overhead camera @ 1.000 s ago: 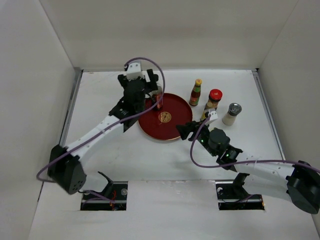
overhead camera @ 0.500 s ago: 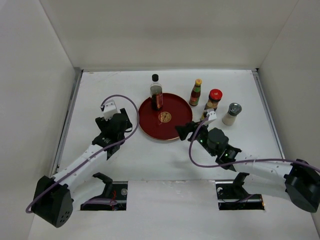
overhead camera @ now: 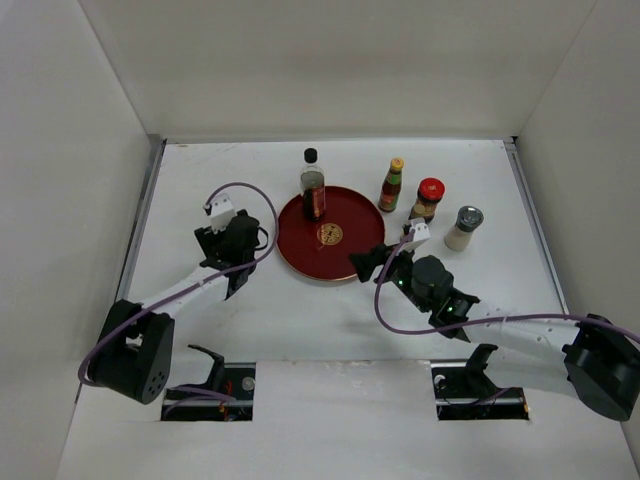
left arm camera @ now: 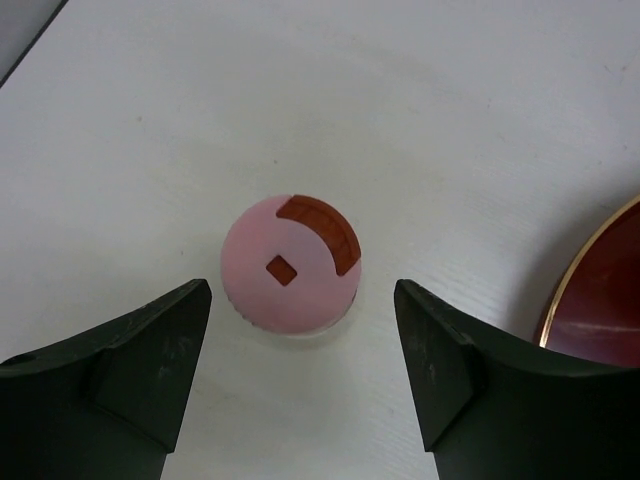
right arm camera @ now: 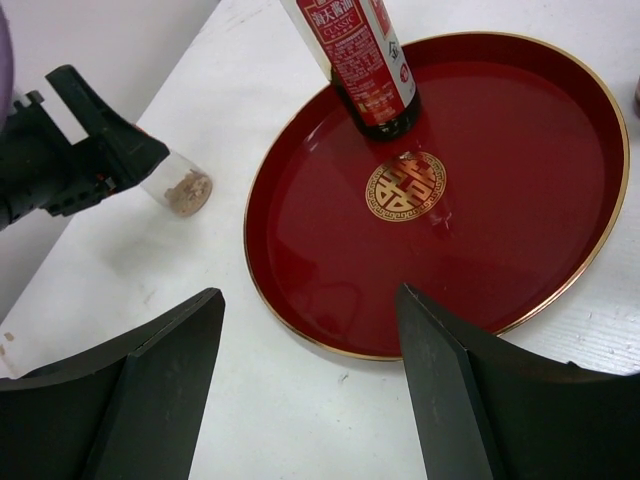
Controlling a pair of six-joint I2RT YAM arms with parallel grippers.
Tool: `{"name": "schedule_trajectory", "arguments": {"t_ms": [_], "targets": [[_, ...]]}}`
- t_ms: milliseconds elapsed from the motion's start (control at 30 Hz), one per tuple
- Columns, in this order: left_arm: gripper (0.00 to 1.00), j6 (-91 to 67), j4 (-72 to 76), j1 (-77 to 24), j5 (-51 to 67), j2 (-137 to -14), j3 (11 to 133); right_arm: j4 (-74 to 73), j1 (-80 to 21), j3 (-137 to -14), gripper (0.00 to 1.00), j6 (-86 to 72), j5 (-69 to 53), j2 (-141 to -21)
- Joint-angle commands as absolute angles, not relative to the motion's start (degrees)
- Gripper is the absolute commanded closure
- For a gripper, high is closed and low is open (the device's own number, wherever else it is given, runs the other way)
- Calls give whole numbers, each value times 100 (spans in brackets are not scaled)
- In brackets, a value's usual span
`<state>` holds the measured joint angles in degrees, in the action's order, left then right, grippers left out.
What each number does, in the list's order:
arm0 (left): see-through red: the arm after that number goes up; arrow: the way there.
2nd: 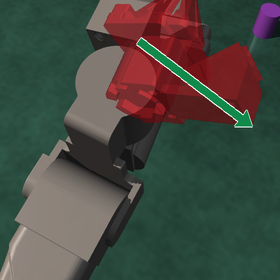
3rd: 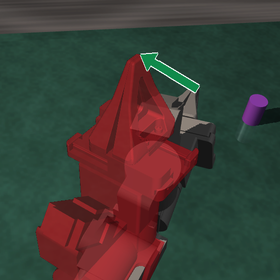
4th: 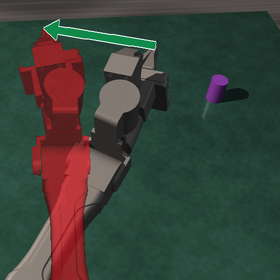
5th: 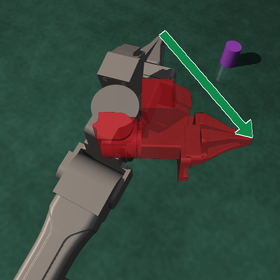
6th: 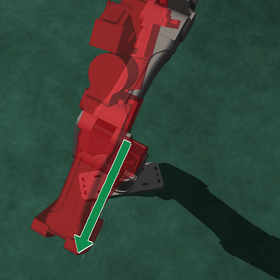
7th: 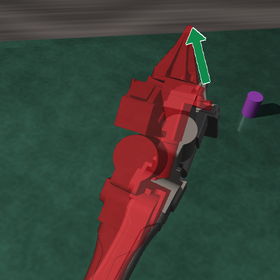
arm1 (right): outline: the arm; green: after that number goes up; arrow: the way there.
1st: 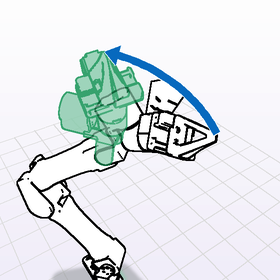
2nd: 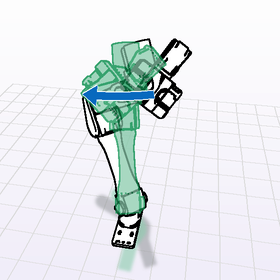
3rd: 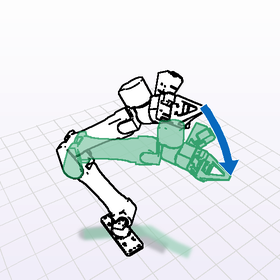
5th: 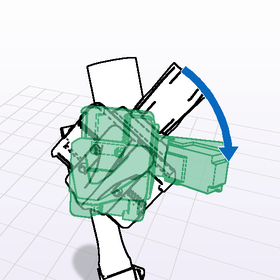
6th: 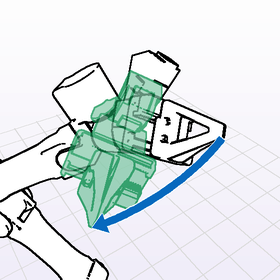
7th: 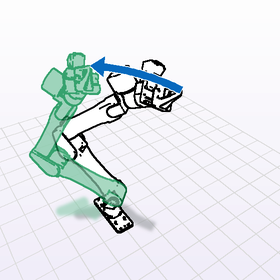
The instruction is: Organize the condiment bottles
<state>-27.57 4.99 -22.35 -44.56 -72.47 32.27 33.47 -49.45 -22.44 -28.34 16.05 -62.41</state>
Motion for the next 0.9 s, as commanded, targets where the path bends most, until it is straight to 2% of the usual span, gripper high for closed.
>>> {"name": "schedule_trajectory", "arguments": {"t_ms": [0, 100, 133, 300, 367, 533, 633, 867], "targets": [[28, -2584, 1169, -2061, -4544, -7312, 3533, 3647, -4917, -2408, 24, -2848, 1608, -6267], [29, -2488, 1274, -1991, -4544, -7312, 3577, 3647, -4917, -2417, 24, -2839, 1582, -6302], [32, -2470, 1292, -1982, -4544, -7312, 3586, 3647, -4917, -2426, 24, -2839, 1573, -6319], [61, -2417, 1371, -1991, -4360, -7383, 3569, 3647, -4917, -2461, 24, -2839, 1529, -6425], [67, -2408, 1328, -1999, -4359, -7077, 3490, 3647, -4917, -2452, 24, -2839, 1529, -6407], [69, -2347, 774, -2516, -4307, -5926, 3691, 3718, -4909, -2400, 24, -2848, 1529, -6346], [69, -2364, 756, -3070, -4289, -5643, 3797, 3744, -4900, -2399, 24, -2856, 1529, -6416], [69, -2400, 1335, -3862, -4157, -6485, 4209, 3841, -4900, -2426, 27, -2856, 1529, -6592]]}}
